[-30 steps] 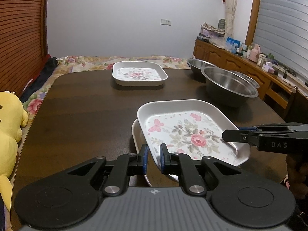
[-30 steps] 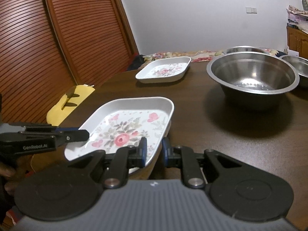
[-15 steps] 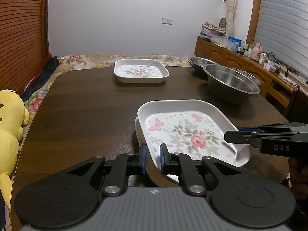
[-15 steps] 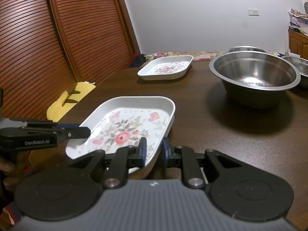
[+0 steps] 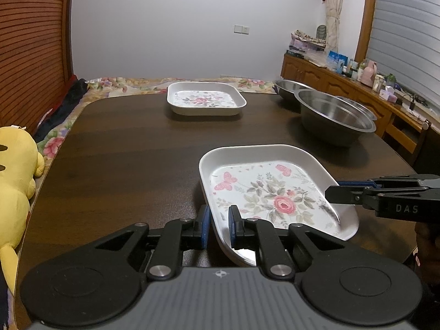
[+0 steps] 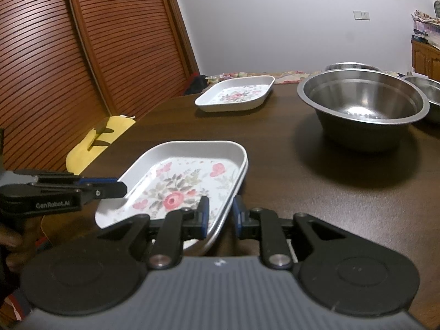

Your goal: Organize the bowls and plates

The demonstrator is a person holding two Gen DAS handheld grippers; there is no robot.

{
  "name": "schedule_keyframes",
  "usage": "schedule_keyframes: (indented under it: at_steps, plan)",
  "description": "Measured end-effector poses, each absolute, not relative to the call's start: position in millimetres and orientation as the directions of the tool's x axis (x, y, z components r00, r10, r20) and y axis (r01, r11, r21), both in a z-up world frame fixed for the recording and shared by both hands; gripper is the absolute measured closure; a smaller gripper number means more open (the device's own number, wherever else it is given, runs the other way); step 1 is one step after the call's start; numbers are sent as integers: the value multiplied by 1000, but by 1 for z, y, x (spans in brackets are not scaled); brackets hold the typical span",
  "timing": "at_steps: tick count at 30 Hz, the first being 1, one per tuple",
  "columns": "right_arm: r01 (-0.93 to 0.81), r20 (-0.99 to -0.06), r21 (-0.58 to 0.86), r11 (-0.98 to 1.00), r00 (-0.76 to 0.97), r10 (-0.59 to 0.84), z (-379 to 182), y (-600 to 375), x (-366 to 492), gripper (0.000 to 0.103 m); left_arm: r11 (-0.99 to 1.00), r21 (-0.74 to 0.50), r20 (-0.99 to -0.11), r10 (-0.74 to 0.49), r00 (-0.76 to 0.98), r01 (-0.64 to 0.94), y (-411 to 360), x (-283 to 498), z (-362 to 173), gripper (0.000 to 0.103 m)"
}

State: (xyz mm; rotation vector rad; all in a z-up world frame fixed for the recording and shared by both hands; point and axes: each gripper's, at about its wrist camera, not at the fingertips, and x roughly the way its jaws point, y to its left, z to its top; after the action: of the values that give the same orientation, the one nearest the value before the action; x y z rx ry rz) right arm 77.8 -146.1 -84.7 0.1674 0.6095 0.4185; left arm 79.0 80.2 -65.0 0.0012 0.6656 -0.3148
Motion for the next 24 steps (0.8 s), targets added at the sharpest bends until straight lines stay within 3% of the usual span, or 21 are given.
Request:
schedule_keyframes:
  at_steps: [14,24]
  plan:
    - [-346,-489,248,905,761,426,-63,-155,86,82,948,-116,-582,-306,754,295,85,87,-52,87]
    - [-391,-472,192,900,768,434,-22,-160,136,82,951,-97,-530,-299,794,294,92,137,-17,75]
